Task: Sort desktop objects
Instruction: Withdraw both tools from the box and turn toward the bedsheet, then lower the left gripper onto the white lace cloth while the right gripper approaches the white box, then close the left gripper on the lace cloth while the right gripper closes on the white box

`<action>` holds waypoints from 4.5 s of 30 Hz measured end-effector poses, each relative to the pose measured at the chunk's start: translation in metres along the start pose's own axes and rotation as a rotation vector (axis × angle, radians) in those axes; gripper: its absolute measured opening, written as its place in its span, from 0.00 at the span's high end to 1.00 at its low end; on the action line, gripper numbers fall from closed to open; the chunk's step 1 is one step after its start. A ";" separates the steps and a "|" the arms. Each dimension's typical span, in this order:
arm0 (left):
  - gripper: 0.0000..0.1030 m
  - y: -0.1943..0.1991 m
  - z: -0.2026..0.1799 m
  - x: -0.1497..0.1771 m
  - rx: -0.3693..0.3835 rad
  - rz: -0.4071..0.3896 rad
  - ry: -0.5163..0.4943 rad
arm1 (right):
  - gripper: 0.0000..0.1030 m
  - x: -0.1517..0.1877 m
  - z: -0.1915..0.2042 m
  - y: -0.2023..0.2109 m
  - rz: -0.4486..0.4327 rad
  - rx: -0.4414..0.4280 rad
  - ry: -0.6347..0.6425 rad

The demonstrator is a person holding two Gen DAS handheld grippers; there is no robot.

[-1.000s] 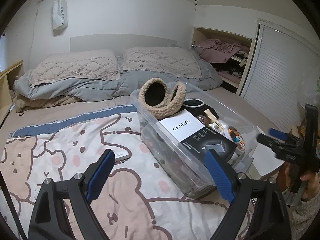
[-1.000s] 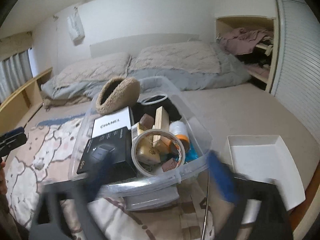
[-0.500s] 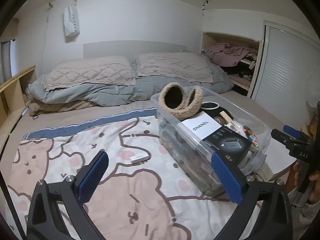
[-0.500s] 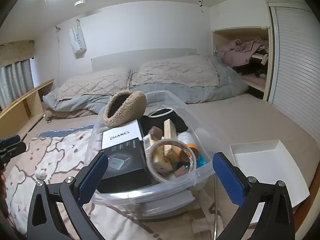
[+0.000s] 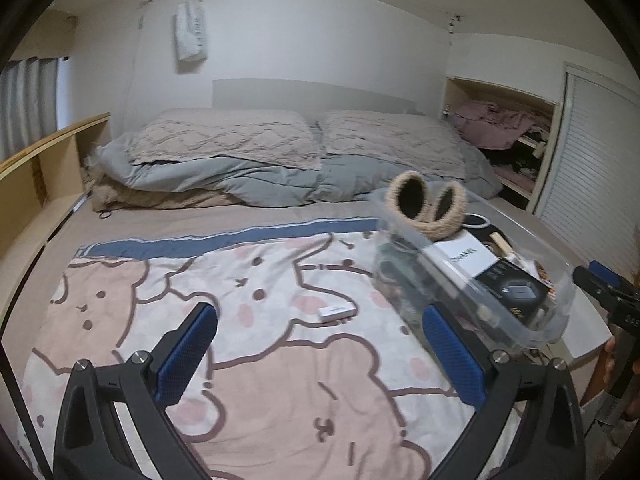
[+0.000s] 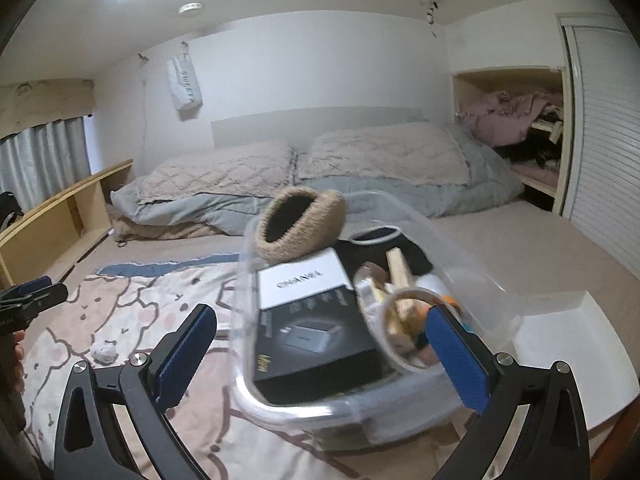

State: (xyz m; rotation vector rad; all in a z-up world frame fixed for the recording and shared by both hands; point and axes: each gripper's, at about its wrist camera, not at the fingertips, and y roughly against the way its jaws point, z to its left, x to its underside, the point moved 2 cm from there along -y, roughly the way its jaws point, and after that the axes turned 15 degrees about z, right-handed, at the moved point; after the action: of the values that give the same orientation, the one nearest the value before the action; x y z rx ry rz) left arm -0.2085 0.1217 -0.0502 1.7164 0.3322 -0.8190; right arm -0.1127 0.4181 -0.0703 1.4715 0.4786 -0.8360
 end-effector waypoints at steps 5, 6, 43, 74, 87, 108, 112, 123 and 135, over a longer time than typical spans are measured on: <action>0.00 0.002 0.030 0.004 -0.028 -0.014 0.050 | 0.00 -0.003 0.030 -0.003 -0.028 -0.017 0.039; 0.00 0.003 0.039 0.005 -0.040 -0.021 0.062 | 0.00 -0.003 0.034 -0.004 -0.030 -0.020 0.044; 0.00 -0.032 0.170 0.058 -0.323 -0.088 0.292 | 0.00 0.006 0.182 -0.126 -0.008 -0.244 -0.009; 0.00 -0.116 0.186 0.080 -0.329 0.078 0.306 | 0.00 0.033 0.190 -0.188 0.116 -0.138 0.136; 0.00 -0.174 0.179 0.089 -0.356 0.232 0.205 | 0.00 0.034 0.169 -0.204 0.182 -0.103 0.089; 0.00 -0.211 0.211 0.111 -0.361 0.359 0.349 | 0.00 0.042 0.176 -0.255 0.320 0.016 0.208; 0.00 -0.212 0.211 0.110 -0.370 0.368 0.344 | 0.00 0.036 0.169 -0.264 0.353 -0.026 0.155; 0.00 -0.212 0.212 0.109 -0.375 0.378 0.340 | 0.00 0.017 0.169 -0.306 0.312 0.039 0.200; 0.00 -0.215 0.208 0.109 -0.399 0.379 0.326 | 0.06 0.021 0.166 -0.328 0.374 0.020 0.191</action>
State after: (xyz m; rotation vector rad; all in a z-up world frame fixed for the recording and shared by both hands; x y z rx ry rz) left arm -0.3335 -0.0256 -0.3037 1.4661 0.3482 -0.1769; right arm -0.3747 0.2846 -0.2913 1.6039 0.3213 -0.4084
